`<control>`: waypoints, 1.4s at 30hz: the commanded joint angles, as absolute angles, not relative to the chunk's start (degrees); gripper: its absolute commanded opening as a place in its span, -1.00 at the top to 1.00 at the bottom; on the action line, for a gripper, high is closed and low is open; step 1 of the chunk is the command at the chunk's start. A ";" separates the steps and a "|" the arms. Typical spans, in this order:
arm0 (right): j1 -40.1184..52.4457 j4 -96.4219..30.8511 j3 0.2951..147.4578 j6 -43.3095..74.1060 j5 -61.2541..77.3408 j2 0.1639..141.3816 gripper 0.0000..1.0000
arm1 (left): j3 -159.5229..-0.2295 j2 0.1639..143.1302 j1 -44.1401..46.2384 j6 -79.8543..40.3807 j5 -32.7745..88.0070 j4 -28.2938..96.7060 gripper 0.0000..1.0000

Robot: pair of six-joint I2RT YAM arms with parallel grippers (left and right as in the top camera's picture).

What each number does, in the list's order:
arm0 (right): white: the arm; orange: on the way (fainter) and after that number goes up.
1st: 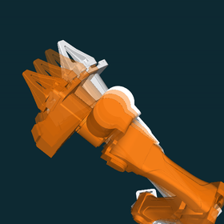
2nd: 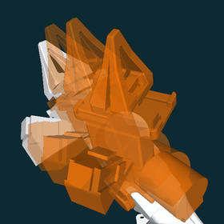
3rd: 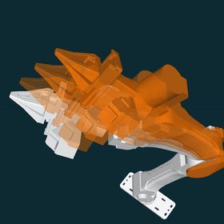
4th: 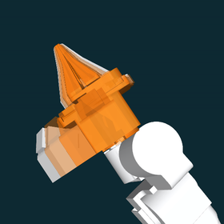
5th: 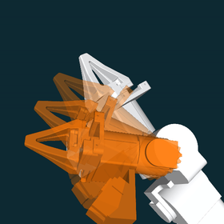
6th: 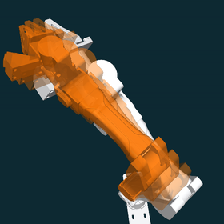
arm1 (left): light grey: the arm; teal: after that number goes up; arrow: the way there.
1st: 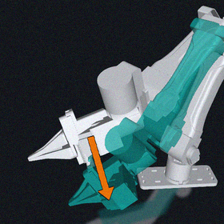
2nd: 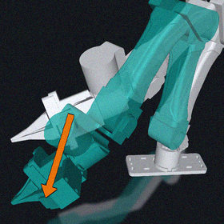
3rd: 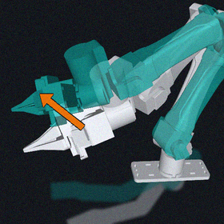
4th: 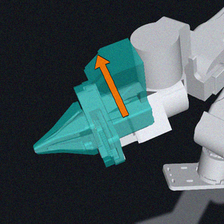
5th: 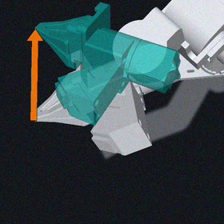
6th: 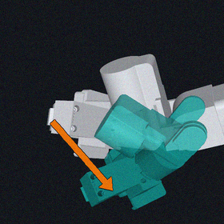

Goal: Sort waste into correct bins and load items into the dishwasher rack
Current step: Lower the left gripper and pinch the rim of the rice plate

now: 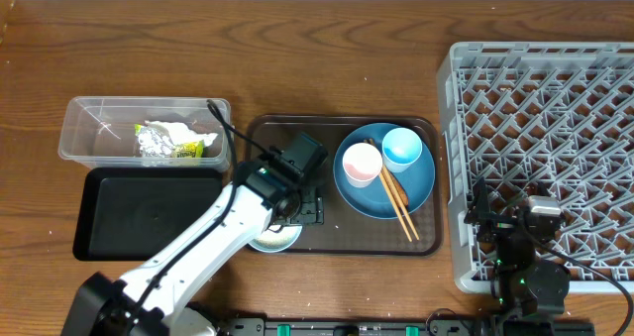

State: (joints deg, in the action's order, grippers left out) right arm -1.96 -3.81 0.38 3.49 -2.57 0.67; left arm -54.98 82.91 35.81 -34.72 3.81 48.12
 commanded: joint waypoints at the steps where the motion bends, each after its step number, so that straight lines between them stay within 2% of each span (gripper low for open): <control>1: -0.78 -3.99 0.30 4.03 -2.98 0.27 -0.99 | -54.37 84.64 35.97 -35.70 2.09 48.29 -0.57; 32: -0.78 -3.99 0.32 4.03 -2.98 0.27 -0.98 | -50.68 85.95 36.10 -36.97 2.09 43.53 -0.48; 40: -0.78 -3.99 0.30 4.03 -2.96 0.27 -0.99 | -50.68 85.95 39.72 -37.41 2.00 41.12 -0.47; 42: -0.78 -3.99 0.32 4.03 -2.98 0.27 -0.98 | -50.68 85.95 40.97 -37.63 0.45 40.64 -0.40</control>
